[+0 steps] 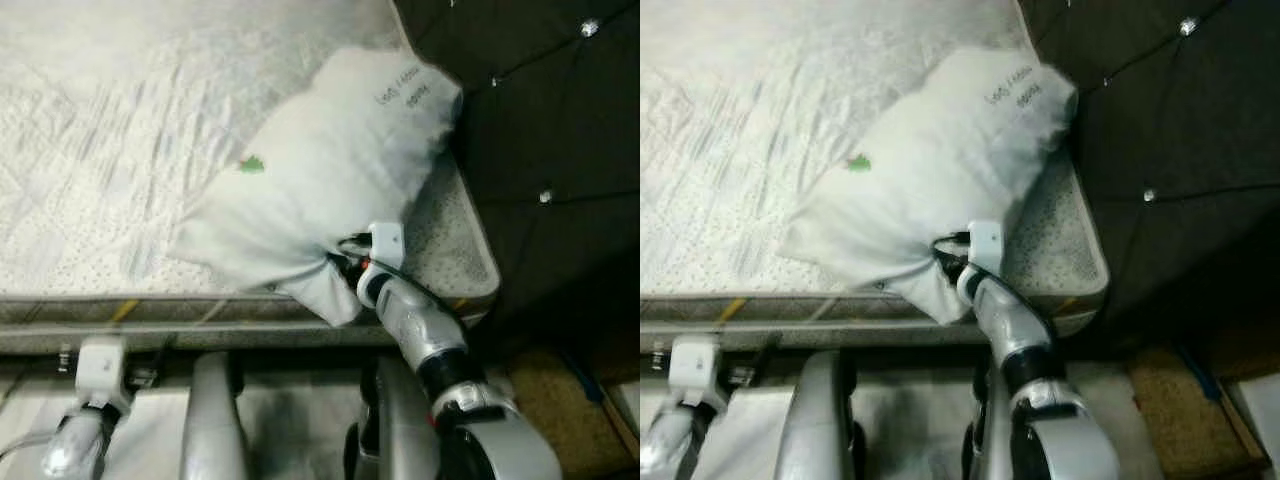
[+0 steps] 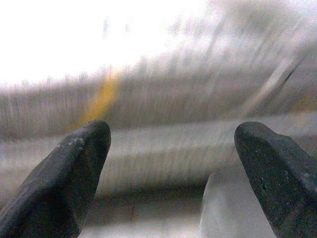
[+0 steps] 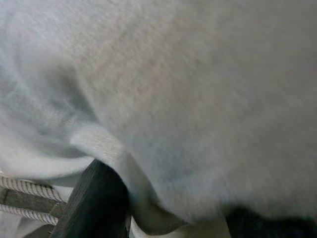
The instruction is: Clean up the room
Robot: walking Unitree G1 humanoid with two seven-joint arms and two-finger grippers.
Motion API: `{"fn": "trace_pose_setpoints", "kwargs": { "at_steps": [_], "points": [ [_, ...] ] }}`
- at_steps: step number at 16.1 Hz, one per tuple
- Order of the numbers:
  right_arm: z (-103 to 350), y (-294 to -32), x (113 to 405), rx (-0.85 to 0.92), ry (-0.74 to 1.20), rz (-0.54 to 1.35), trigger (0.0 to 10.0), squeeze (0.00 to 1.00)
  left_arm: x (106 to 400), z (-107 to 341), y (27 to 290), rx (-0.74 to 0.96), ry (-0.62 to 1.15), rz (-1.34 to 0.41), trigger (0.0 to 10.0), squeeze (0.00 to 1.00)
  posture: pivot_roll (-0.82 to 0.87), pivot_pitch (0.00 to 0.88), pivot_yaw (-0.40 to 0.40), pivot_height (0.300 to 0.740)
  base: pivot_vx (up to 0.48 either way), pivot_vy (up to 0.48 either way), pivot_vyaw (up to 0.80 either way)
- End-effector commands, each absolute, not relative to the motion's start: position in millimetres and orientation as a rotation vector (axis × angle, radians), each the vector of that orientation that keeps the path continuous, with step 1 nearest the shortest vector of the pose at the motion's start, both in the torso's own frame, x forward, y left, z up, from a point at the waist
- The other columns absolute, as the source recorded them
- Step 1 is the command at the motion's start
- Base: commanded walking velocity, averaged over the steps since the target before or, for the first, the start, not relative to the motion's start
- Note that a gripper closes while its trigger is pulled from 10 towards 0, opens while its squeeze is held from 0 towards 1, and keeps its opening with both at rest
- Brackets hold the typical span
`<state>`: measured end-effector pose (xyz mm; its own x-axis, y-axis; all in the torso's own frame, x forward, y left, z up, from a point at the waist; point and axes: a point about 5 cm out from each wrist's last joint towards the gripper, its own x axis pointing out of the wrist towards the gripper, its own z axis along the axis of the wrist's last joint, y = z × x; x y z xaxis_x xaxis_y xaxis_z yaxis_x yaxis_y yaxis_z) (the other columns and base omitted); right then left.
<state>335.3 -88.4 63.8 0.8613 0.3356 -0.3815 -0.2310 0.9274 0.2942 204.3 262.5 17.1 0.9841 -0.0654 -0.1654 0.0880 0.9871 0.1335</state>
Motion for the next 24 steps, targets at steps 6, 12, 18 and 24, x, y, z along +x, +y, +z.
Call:
{"fn": "trace_pose_setpoints", "kwargs": {
  "at_steps": [6, 12, 18, 24],
  "points": [
    [77, -99, 347, 0.241, 0.362, 0.24, 0.0, 0.0, 251, 94, 173, 0.103, -0.048, -0.305, 10.0, 0.0, 0.14, 0.105, -0.07, 0.574, 0.0, 0.0, 0.0],
    [79, -106, 350, 0.231, 0.337, 0.207, 0.0, 0.0, 247, 111, 168, 0.034, 0.003, -0.239, 10.0, 0.0, 0.13, 0.095, -0.072, 0.574, 0.0, 0.0, 0.0],
    [139, -189, 385, 0.099, 0.123, -0.056, 0.0, 0.0, 242, 103, 177, 0.015, 0.059, -0.166, 10.0, 0.0, 0.12, 0.088, -0.08, 0.574, 0.0, 0.0, 0.0],
    [183, -270, 387, -0.011, 0.06, -0.277, 0.0, 0.0, 245, 100, 174, 0.012, 0.066, -0.162, 10.0, 0.0, 0.1, 0.083, -0.083, 0.574, 0.0, 0.0, 0.0]
  ]
}}
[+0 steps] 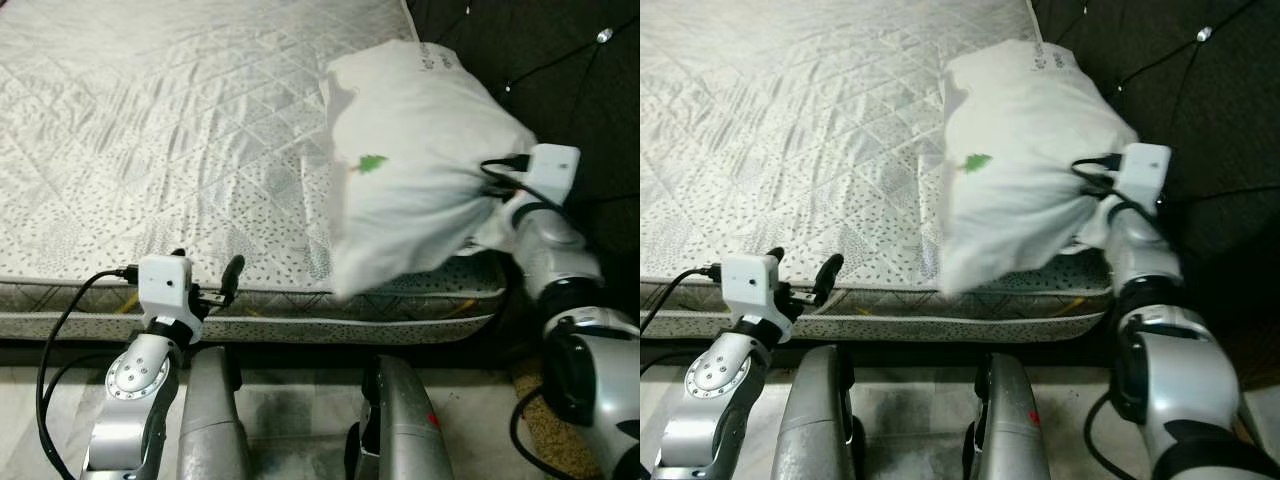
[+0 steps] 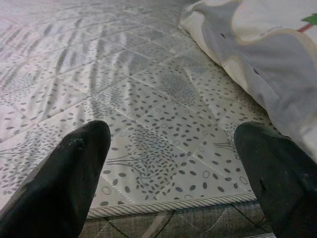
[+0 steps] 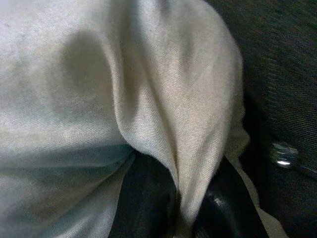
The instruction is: Clean up the room
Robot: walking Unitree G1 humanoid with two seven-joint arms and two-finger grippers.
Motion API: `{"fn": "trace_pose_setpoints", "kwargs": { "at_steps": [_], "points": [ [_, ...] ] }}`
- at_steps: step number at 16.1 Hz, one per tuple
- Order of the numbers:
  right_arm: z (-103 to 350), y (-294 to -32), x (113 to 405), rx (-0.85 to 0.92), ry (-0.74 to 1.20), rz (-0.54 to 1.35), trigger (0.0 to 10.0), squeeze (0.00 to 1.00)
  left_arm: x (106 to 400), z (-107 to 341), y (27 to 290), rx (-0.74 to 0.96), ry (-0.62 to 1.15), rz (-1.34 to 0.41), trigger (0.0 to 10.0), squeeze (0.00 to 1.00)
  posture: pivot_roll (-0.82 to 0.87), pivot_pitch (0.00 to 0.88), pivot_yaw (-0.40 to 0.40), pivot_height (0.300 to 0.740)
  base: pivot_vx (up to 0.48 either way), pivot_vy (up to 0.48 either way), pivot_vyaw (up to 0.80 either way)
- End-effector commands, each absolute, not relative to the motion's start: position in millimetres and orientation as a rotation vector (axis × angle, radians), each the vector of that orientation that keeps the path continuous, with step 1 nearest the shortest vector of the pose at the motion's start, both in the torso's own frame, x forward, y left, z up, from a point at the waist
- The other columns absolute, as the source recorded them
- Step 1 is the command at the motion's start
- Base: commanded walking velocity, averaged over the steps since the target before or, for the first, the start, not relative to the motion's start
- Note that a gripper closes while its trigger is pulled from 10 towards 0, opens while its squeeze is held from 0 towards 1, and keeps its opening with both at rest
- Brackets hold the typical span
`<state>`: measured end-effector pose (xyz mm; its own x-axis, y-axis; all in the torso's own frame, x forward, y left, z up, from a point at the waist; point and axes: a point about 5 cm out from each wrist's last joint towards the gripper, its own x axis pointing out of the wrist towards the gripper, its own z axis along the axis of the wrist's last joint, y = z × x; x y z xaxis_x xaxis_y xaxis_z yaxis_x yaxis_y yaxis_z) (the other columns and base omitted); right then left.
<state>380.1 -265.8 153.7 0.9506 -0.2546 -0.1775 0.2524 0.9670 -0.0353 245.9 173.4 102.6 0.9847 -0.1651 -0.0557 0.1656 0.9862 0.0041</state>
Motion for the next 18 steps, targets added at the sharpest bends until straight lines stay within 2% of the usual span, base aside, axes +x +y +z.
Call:
{"fn": "trace_pose_setpoints", "kwargs": {
  "at_steps": [1, 4, 6, 11, 13, 15, 17, 18],
  "points": [
    [179, -284, 381, -0.048, 0.077, -0.34, 0.0, 0.0, 246, 99, 174, 0.011, 0.072, -0.159, 10.0, 0.0, 0.1, 0.085, -0.081, 0.574, 0.0, 0.0, 0.0],
    [139, -292, 361, -0.086, 0.167, -0.369, 0.0, 0.0, 245, 95, 177, 0.017, 0.084, -0.149, 10.0, 0.0, 0.1, 0.085, -0.076, 0.574, 0.0, 0.0, 0.0],
    [99, -283, 336, -0.056, 0.228, -0.337, 0.0, 0.0, 244, 93, 179, 0.026, 0.092, -0.15, 10.0, 0.0, 0.09, 0.084, -0.067, 0.574, 0.0, 0.0, 0.0],
    [71, -247, 310, -0.05, 0.246, -0.195, 0.0, 0.0, 249, 90, 178, 0.037, 0.095, -0.165, 10.0, 0.0, 0.08, 0.071, -0.057, 0.574, 0.0, 0.0, 0.0],
    [78, -231, 323, -0.06, 0.213, -0.084, 0.0, 0.0, 253, 89, 177, 0.038, 0.094, -0.171, 10.0, 0.0, 0.08, 0.06, -0.051, 0.574, 0.0, 0.0, 0.0],
    [98, -230, 344, -0.104, 0.164, -0.037, 0.0, 0.0, 255, 89, 176, 0.039, 0.09, -0.172, 10.0, 0.0, 0.08, 0.05, -0.054, 0.574, 0.0, 0.0, 0.0],
    [129, -246, 363, -0.171, 0.108, -0.082, 0.0, 0.0, 257, 90, 178, 0.042, 0.082, -0.162, 10.0, 0.0, 0.09, 0.039, -0.062, 0.574, 0.0, 0.0, 0.0],
    [150, -262, 369, -0.202, 0.079, -0.156, 0.0, 0.0, 258, 90, 180, 0.043, 0.077, -0.153, 10.0, 0.0, 0.1, 0.035, -0.066, 0.574, 0.0, 0.0, 0.0]
  ]
}}
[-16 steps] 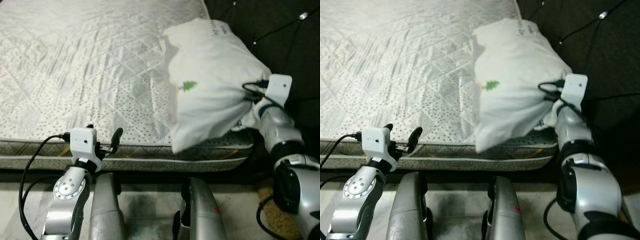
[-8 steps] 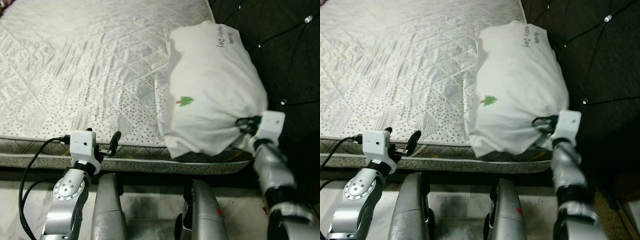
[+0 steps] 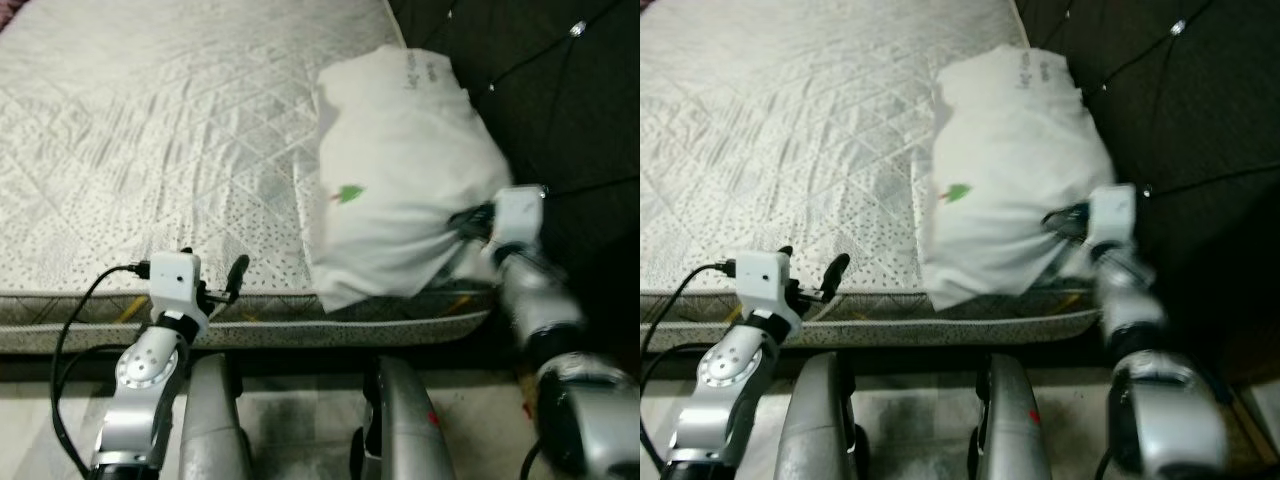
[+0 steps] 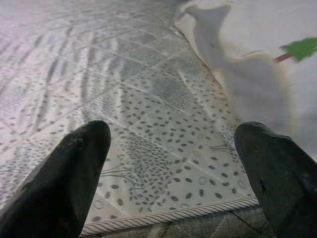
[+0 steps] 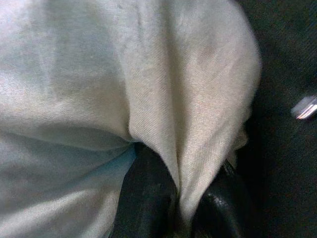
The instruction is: Clean up the room
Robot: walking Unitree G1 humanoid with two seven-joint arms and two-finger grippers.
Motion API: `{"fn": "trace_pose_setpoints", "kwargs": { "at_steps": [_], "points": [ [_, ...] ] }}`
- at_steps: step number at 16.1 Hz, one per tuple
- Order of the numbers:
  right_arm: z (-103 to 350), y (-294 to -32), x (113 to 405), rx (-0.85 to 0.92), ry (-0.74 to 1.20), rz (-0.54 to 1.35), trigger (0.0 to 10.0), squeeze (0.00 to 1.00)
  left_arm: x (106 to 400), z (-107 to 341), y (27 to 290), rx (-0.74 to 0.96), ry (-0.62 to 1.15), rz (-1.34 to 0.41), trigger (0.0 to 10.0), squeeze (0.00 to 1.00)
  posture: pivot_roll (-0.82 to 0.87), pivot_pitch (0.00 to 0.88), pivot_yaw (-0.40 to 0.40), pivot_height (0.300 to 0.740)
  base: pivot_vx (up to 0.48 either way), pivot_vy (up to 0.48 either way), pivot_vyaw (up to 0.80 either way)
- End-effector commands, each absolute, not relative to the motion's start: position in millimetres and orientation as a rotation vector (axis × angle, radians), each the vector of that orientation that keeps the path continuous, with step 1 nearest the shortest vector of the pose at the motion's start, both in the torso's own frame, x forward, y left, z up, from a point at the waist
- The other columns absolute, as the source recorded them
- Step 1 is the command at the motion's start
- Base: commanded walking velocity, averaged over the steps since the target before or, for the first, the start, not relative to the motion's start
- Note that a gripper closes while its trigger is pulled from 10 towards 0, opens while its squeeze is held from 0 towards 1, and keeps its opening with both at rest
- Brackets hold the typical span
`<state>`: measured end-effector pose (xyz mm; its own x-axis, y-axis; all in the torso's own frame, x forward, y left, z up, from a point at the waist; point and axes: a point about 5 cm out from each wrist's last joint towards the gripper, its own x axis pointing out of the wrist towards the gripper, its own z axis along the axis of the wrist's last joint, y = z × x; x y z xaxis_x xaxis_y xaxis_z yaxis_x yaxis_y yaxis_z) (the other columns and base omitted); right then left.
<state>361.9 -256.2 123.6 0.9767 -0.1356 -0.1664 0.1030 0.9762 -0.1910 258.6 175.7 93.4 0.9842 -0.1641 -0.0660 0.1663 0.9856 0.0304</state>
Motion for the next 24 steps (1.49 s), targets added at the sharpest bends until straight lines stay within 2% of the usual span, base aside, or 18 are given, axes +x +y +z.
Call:
{"fn": "trace_pose_setpoints", "kwargs": {
  "at_steps": [1, 2, 5, 8, 9, 10, 11, 15, 16, 17, 19, 20, 22, 24],
  "points": [
    [166, -278, 372, -0.2, 0.067, -0.235, 0.0, 0.0, 259, 90, 181, 0.043, 0.075, -0.145, 10.0, 0.0, 0.1, 0.033, -0.067, 0.574, 0.0, 0.0, 0.0],
    [180, -297, 372, -0.146, 0.057, -0.333, 0.0, 0.0, 259, 89, 182, 0.044, 0.074, -0.14, 10.0, 0.0, 0.1, 0.028, -0.071, 0.574, 0.0, 0.0, 0.0],
    [207, -322, 371, -0.142, 0.034, -0.432, 0.0, 0.0, 262, 88, 182, 0.039, 0.074, -0.12, 10.0, 0.0, 0.09, 0.023, -0.057, 0.574, 0.0, 0.0, 0.0],
    [197, -322, 371, -0.17, 0.106, -0.384, 0.0, 0.0, 265, 86, 184, 0.028, 0.08, -0.099, 10.0, 0.0, 0.06, 0.014, -0.036, 0.574, 0.0, 0.0, 0.0],
    [179, -312, 371, -0.205, 0.176, -0.3, 3.3, 0.0, 268, 87, 185, 0.026, 0.076, -0.097, 10.0, 0.0, 0.05, 0.01, -0.031, 0.574, 0.0, 0.0, 0.0],
    [171, -308, 370, -0.22, 0.206, -0.269, 7.4, 0.0, 270, 88, 186, 0.026, 0.071, -0.098, 10.0, 0.0, 0.04, 0.006, -0.029, 0.574, 0.0, 0.0, 0.0],
    [153, -301, 367, -0.24, 0.268, -0.215, 10.0, 0.0, 274, 90, 186, 0.024, 0.064, -0.097, 10.0, 0.0, 0.03, 0.001, -0.035, 0.574, 0.0, 0.0, 0.0],
    [104, -274, 353, -0.224, 0.347, -0.084, 10.0, 0.0, 277, 87, 190, 0.017, 0.061, -0.08, 10.0, 0.0, 0.02, 0.0, -0.04, 0.574, 0.0, 0.0, 0.0],
    [99, -270, 351, -0.201, 0.332, -0.092, 10.0, 0.96, 277, 86, 192, 0.017, 0.063, -0.074, 10.0, 0.0, 0.02, 0.0, -0.044, 0.574, 0.0, 0.0, 0.0],
    [95, -262, 350, -0.159, 0.294, -0.12, 10.0, 1.0, 278, 85, 194, 0.016, 0.061, -0.058, 10.0, 0.0, 0.02, 0.0, -0.06, 0.574, 0.0, 0.0, 0.0],
    [93, -252, 349, -0.138, 0.246, -0.114, 10.0, 1.0, 279, 89, 194, 0.012, 0.045, -0.04, 10.0, 0.0, 0.04, 0.012, -0.064, 0.574, 0.0, 0.0, 0.0],
    [89, -237, 343, -0.168, 0.178, -0.107, 10.0, 1.0, 278, 93, 194, -0.024, 0.034, -0.042, 10.0, 0.0, 0.04, 0.015, -0.064, 0.574, 0.0, 0.0, 0.0],
    [81, -228, 329, -0.265, 0.124, -0.15, 10.0, 1.0, 273, 89, 196, -0.014, 0.044, -0.047, 10.0, 0.0, 0.03, 0.021, -0.067, 0.574, 0.0, 0.0, 0.0],
    [78, -217, 313, -0.254, 0.099, -0.075, 10.0, 1.0, 267, 87, 198, -0.006, 0.051, -0.034, 10.0, 0.0, 0.02, 0.034, -0.072, 0.574, 0.0, 0.0, 0.0]
  ]
}}
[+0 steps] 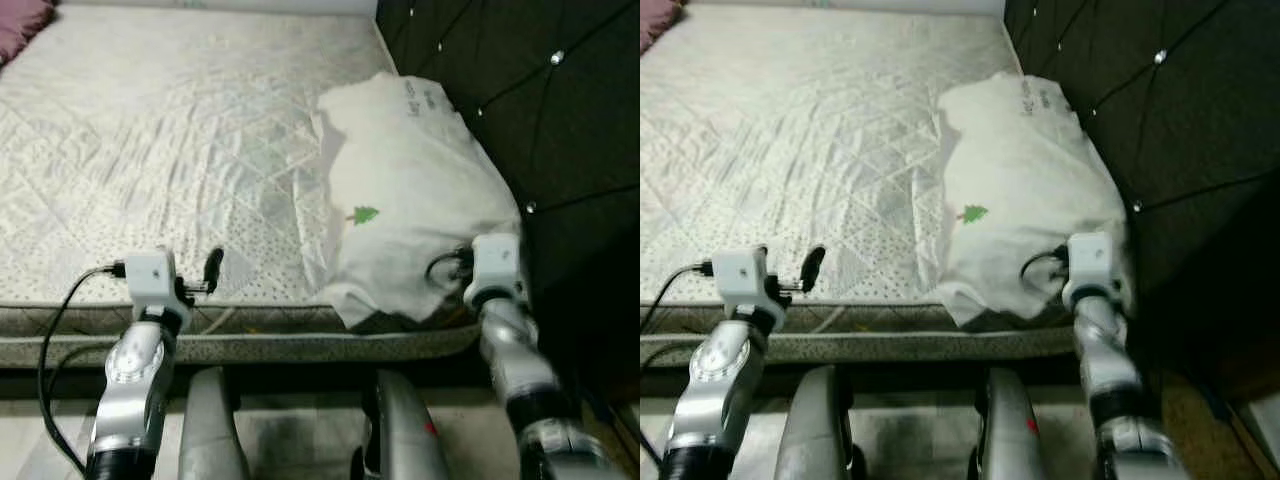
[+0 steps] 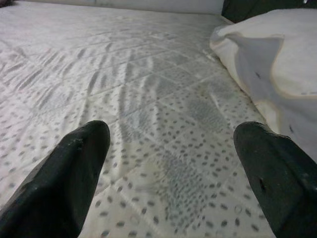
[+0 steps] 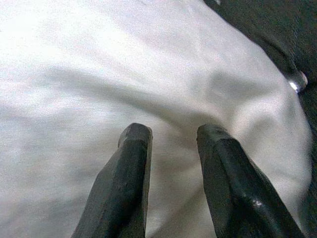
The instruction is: Clean up the room
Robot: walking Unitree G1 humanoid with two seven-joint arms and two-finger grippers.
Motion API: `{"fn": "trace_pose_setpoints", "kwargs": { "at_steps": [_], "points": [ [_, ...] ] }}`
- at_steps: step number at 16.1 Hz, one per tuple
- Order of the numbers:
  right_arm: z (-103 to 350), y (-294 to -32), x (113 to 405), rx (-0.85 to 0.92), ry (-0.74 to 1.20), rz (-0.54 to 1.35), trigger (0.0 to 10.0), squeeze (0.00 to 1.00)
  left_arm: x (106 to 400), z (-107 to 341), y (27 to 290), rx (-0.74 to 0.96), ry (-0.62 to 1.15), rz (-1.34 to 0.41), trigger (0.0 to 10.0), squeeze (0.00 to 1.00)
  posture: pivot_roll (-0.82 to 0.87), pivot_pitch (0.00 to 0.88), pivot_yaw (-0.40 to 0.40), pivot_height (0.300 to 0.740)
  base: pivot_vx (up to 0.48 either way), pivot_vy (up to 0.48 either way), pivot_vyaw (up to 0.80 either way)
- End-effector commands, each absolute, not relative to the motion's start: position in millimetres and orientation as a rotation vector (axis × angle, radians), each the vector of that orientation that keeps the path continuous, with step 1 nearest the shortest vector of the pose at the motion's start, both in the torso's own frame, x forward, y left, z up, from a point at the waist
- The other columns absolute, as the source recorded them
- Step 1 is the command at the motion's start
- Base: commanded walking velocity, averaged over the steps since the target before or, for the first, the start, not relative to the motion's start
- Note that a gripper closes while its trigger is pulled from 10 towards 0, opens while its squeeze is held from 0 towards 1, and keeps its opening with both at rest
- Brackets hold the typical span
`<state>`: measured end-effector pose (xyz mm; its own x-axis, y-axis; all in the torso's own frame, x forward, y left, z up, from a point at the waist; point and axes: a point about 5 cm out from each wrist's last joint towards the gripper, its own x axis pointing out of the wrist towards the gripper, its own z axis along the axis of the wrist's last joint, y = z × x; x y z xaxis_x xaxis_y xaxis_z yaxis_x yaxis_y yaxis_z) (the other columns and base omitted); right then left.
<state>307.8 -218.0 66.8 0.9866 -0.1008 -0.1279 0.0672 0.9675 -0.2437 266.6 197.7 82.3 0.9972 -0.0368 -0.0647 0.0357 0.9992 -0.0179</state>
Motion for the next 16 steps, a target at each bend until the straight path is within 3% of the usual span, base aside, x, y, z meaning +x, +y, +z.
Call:
{"fn": "trace_pose_setpoints", "kwargs": {
  "at_steps": [1, 6, 8, 12, 13, 14, 16],
  "points": [
    [83, -214, 305, -0.261, 0.046, -0.048, 10.0, 1.0, 265, 88, 199, -0.003, 0.054, -0.028, 10.0, 0.0, 0.02, 0.05, -0.075, 0.574, 0.0, 0.0, 0.0],
    [92, -192, 271, -0.114, -0.037, -0.014, 10.0, 1.0, 244, 79, 199, -0.052, 0.102, 0.008, 10.0, 0.0, 0.01, 0.071, -0.045, 0.574, 0.0, 0.0, 0.0],
    [87, -171, 263, -0.004, 0.001, 0.099, 10.0, 1.0, 246, 82, 188, -0.064, 0.096, -0.028, 10.0, 0.0, 0.01, 0.063, -0.04, 0.574, 0.0, 0.0, 0.0],
    [94, -156, 263, 0.053, 0.008, 0.227, 10.0, 1.0, 246, 83, 188, -0.051, 0.092, -0.025, 10.0, 0.0, 0.01, 0.067, -0.049, 0.596, 0.0, 0.0, 0.0],
    [97, -153, 264, 0.041, 0.0, 0.24, 10.0, 0.82, 245, 81, 191, -0.045, 0.099, -0.014, 10.0, 0.0, 0.01, 0.07, -0.049, 0.605, 0.0, 0.0, 0.0],
    [98, -152, 264, 0.038, 0.001, 0.238, 10.0, 0.0, 244, 80, 192, -0.04, 0.105, -0.008, 10.0, 0.0, 0.01, 0.074, -0.05, 0.615, 0.0, 0.0, 0.0],
    [99, -152, 267, 0.04, 0.004, 0.226, 10.0, 0.0, 243, 80, 192, -0.034, 0.11, -0.01, 10.0, 0.0, 0.02, 0.084, -0.049, 0.639, 0.0, 0.0, 0.0]
  ]
}}
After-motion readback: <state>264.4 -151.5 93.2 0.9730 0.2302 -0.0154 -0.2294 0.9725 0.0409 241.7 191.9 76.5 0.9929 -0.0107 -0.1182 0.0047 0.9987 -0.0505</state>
